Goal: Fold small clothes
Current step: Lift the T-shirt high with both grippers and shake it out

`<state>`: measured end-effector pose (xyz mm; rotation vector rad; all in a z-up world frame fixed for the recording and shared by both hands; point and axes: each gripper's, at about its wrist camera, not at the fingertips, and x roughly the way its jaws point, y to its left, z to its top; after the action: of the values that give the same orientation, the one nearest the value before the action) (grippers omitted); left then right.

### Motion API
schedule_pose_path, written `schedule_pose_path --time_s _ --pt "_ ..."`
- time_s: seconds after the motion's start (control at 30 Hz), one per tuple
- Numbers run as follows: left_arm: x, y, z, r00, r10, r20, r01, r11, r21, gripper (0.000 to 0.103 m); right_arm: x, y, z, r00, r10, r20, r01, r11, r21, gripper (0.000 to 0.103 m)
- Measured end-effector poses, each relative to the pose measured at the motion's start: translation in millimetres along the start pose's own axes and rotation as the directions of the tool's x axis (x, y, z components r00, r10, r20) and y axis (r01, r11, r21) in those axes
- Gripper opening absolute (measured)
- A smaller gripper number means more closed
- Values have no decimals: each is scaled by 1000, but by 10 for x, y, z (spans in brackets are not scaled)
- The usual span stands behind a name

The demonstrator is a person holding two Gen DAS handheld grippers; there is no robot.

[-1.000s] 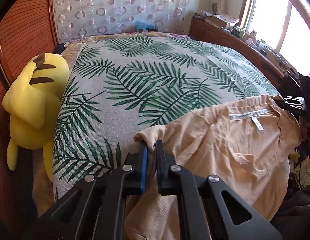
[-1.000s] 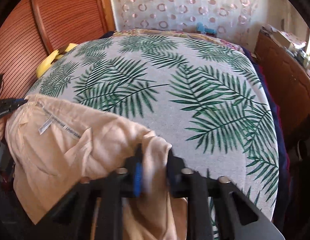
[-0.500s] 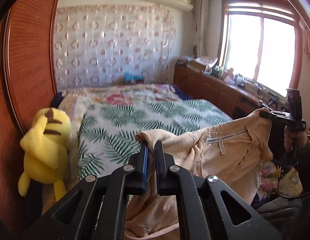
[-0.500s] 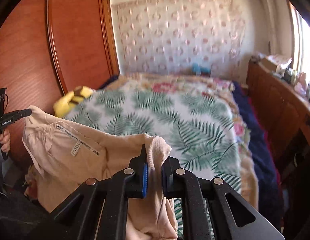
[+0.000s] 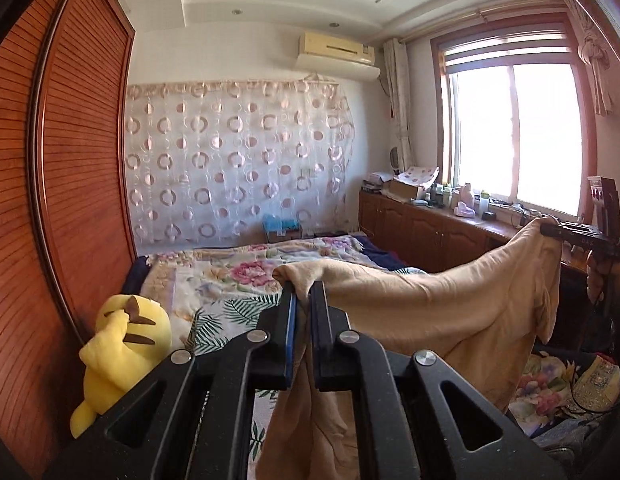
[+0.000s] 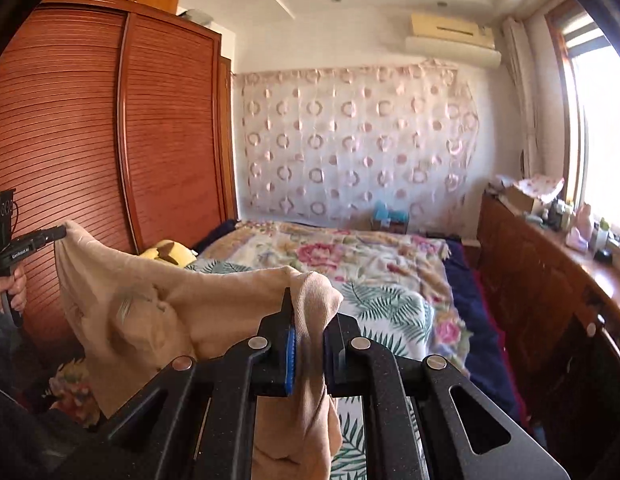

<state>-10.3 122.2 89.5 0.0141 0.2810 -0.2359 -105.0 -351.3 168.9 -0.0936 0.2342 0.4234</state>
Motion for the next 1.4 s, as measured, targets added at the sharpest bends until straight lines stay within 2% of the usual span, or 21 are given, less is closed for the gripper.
schedule_pose_path --time_s 0.37,0.5,0.67,0.8,0.93,1.1,1.17,1.27,1.4 --pt "-193 67 294 992 24 126 -23 1000 -9 7 -71 63 47 993 -7 120 16 997 -72 10" --pt "-266 45 475 983 27 182 -29 1000 9 7 -237 112 121 983 -6 186 26 994 -105 10" --pt "-311 126 820 964 51 261 -58 998 18 7 -395 129 296 964 -15 265 54 989 -139 10" --pt "-127 219 1064 953 87 289 -101 994 33 7 -267 114 386 952 -48 302 104 980 -171 10" --pt "399 368 1172 956 142 258 -161 986 52 7 308 81 452 957 -97 272 152 970 -188 10" --pt "1463 645 996 974 176 139 -183 983 33 7 1380 -151 399 975 -156 158 183 967 -179 10" --pt "1935 732 804 974 209 84 -213 976 46 7 1932 -281 236 980 -168 105 185 967 -175 10" --pt "2518 804 474 976 215 -16 -214 975 53 7 2752 -463 -93 983 -184 10 183 972 -146 10" --pt "3109 904 105 970 209 -124 -205 978 49 7 3666 -596 -513 974 -195 -119 178 974 -137 10"
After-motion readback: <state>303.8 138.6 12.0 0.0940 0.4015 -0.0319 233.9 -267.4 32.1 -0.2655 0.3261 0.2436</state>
